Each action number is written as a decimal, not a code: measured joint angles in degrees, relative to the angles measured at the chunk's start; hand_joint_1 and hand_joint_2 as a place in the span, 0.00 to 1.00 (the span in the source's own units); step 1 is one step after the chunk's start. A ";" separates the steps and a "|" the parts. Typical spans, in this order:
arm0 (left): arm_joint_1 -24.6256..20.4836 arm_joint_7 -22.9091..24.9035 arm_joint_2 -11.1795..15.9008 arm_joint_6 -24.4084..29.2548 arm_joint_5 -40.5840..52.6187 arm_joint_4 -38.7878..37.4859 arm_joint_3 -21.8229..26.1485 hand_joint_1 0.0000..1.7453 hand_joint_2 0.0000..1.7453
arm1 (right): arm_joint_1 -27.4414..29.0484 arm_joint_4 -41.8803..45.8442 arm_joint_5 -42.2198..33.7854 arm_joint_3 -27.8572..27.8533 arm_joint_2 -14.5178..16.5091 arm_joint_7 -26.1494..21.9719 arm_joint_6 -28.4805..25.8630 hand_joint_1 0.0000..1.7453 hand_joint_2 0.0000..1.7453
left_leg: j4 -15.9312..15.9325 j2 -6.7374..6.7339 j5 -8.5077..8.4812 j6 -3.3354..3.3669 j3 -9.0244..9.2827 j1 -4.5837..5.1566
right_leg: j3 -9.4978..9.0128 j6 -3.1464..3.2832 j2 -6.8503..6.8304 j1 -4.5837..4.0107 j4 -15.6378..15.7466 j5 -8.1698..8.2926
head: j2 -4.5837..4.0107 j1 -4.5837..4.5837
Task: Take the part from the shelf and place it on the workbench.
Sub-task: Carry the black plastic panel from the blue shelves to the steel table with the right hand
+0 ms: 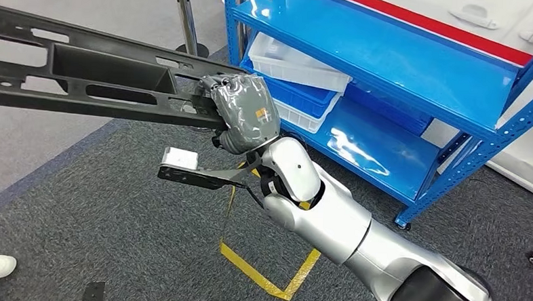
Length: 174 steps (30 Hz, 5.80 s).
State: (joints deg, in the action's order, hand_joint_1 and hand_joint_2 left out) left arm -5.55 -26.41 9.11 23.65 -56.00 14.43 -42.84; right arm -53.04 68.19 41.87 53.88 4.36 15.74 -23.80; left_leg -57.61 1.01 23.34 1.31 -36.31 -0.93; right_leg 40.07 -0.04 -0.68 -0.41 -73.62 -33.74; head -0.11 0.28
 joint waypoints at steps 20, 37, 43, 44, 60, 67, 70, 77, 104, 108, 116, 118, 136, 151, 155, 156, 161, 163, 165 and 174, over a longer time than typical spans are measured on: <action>-0.27 0.09 0.43 -3.76 -0.58 0.00 -0.07 0.00 1.00 | -2.27 -2.96 -3.91 -0.59 1.97 -5.86 -2.94 1.00 1.00 | -4.60 -2.50 1.11 -2.32 -2.03 0.28 | -6.93 2.27 -3.41 -0.26 15.10 7.49 | 0.00 0.79; -0.17 -0.94 0.48 -4.46 1.31 0.00 -0.10 0.00 1.00 | -1.01 -4.95 -1.87 -0.59 1.72 -2.60 -0.85 1.00 1.00 | -0.13 4.51 0.10 -0.36 -0.43 0.10 | -4.50 1.72 5.07 0.05 14.01 9.34 | 0.01 0.47; 0.09 -0.48 0.10 -4.48 2.11 0.02 -0.20 0.00 1.00 | -0.90 -4.97 -1.62 -0.58 1.76 -2.56 -0.53 1.00 1.00 | -4.39 1.47 2.36 -2.33 -3.08 -0.02 | -5.72 2.17 2.26 0.47 15.96 9.39 | 0.00 0.49; -0.05 -0.42 0.06 -4.40 2.44 0.02 -0.30 0.00 1.00 | -0.73 -4.83 -1.40 -0.59 1.62 -2.26 -0.14 1.00 1.00 | -7.76 0.33 3.91 -2.66 -4.67 -0.07 | -5.80 2.23 1.62 0.46 15.98 9.34 | 0.00 0.63; 0.07 -0.55 -0.97 -4.94 1.25 0.02 -0.94 0.00 1.00 | 2.43 0.55 0.19 -0.59 -1.04 -1.62 2.18 1.00 1.00 | 0.00 -0.09 0.05 -0.03 -0.34 0.01 | -1.40 -0.32 -0.04 0.42 3.76 1.46 | 0.00 0.52; -0.12 0.16 -0.94 -7.43 0.99 0.02 -0.95 0.00 1.00 | 1.04 -0.89 0.18 -0.57 0.00 -2.35 2.02 1.00 1.00 | -0.98 4.83 0.25 -0.29 -1.04 0.09 | -3.87 0.84 4.66 0.72 11.84 8.19 | 0.00 0.68; -0.06 -0.26 -0.63 -7.93 1.53 0.02 -0.96 0.00 1.00 | 0.07 -1.21 0.36 -0.58 0.27 -1.69 2.09 1.00 1.00 | -1.13 6.69 -0.11 -1.31 -2.02 -0.57 | -4.70 0.90 5.31 0.59 13.87 8.21 | 0.00 0.70; 0.10 -1.63 -0.57 -8.25 1.84 0.00 -0.98 0.00 1.00 | -0.17 -0.83 2.39 -0.58 0.31 0.24 2.60 1.00 1.00 | -15.42 -0.56 6.06 -3.07 -9.21 -0.47 | -5.77 1.78 0.15 0.82 14.81 8.28 | 0.00 1.04; 0.11 -1.69 -1.02 -11.54 0.97 0.02 -1.01 0.00 1.00 | 0.91 1.18 -4.38 -0.76 -3.29 1.28 6.29 1.00 1.00 | -4.31 -0.01 3.03 -1.69 -1.85 0.60 | -5.53 1.86 1.00 0.36 15.24 8.78 | 0.00 1.05; 0.09 -2.11 -0.86 -10.79 1.50 0.02 -1.01 0.00 1.00 | 1.28 1.16 -3.52 -0.76 -3.29 1.87 6.29 1.00 1.00 | -15.87 -0.47 6.25 -2.89 -8.58 0.11 | -6.44 2.08 0.78 0.44 15.25 8.12 | 0.00 1.25; 0.18 -2.49 -0.78 -10.67 2.01 0.02 -1.12 0.00 1.00 | 1.92 2.32 -2.36 -0.77 -3.94 3.18 7.00 1.00 1.00 | -0.37 -1.01 -0.30 -0.69 -1.48 0.51 | -8.36 0.17 0.73 0.21 15.15 6.28 | 0.00 1.16; 0.27 -2.49 -0.77 -10.64 2.08 0.02 -1.14 0.00 1.00 | 2.01 2.55 -2.02 -0.76 -4.13 3.43 7.25 1.00 1.00 | -0.08 -0.93 -0.01 0.06 -0.78 0.40 | -7.95 -0.31 0.74 0.31 13.61 5.53 | 0.00 1.08; 0.05 -2.47 -0.71 -10.09 2.36 0.02 -1.70 0.00 1.00 | 2.64 4.15 -1.83 -0.79 -5.68 4.26 8.30 1.00 1.00 | -9.69 -0.59 6.28 -1.63 -1.71 0.30 | -5.44 1.94 0.84 0.49 15.40 9.63 | 0.00 1.32; 0.22 -1.94 -0.55 -10.10 2.28 0.02 -1.81 0.00 1.00 | 3.04 4.35 -1.96 -0.79 -5.79 4.36 8.88 1.00 1.00 | 0.33 -0.71 -0.42 0.76 -0.38 0.35 | -3.85 -0.64 0.94 0.42 6.98 2.67 | 0.00 1.17; 0.25 -1.90 -0.56 -10.10 2.31 0.02 -1.84 0.00 1.00 | 3.52 4.13 -2.15 -0.79 -5.95 4.32 9.06 1.00 1.00 | 0.02 -0.57 0.82 0.96 0.63 0.43 | 2.19 -0.84 0.93 0.53 -0.32 3.11 | 0.00 1.16; 0.27 -1.88 -0.58 -10.10 2.31 0.02 -1.84 0.00 1.00 | 3.54 4.08 -2.21 -0.79 -6.01 4.31 9.10 1.00 1.00 | -0.17 -0.49 1.22 0.85 1.00 0.42 | 1.34 -0.78 0.93 0.56 2.62 5.53 | 0.00 1.14; 0.14 -1.82 -0.63 -10.10 2.04 0.02 -1.84 0.00 1.00 | 3.30 3.96 -3.01 -0.79 -6.04 3.84 9.10 1.00 1.00 | -1.28 -0.27 2.88 -0.45 1.39 0.71 | -3.13 0.30 1.08 0.28 13.71 9.93 | 0.00 1.18; 0.16 -1.79 -0.63 -10.10 1.91 0.02 -1.84 0.00 1.00 | 3.29 3.85 -3.10 -0.79 -6.03 3.65 9.08 1.00 1.00 | -1.41 -0.37 3.27 -1.00 1.47 0.55 | -3.48 0.93 1.13 0.40 13.97 9.82 | 0.00 1.17; 0.09 -1.79 -0.62 -10.10 1.81 0.02 -1.84 0.00 1.00 | 3.12 3.79 -3.17 -0.80 -5.97 3.33 9.02 1.00 1.00 | -4.48 -0.57 4.78 -1.60 0.11 0.42 | -4.19 1.53 1.04 0.64 14.34 9.63 | 0.00 1.38; 0.17 -1.68 -0.30 -10.41 0.62 0.02 -1.84 0.00 1.00 | 1.88 0.84 -4.12 -0.79 -3.66 -0.19 6.82 1.00 1.00 | -2.77 -0.72 -0.76 -1.15 -2.44 0.72 | -6.76 1.59 1.12 0.17 14.37 7.29 | 0.00 1.53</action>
State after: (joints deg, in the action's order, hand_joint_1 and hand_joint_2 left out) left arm -5.39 -28.09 8.81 13.24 -55.38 14.45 -44.68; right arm -51.16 69.03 37.75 53.09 0.70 15.56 -16.98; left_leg -60.38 0.29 22.58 0.17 -38.76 -0.21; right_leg 33.31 1.55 0.43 -0.24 -59.25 -26.45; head -0.11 1.80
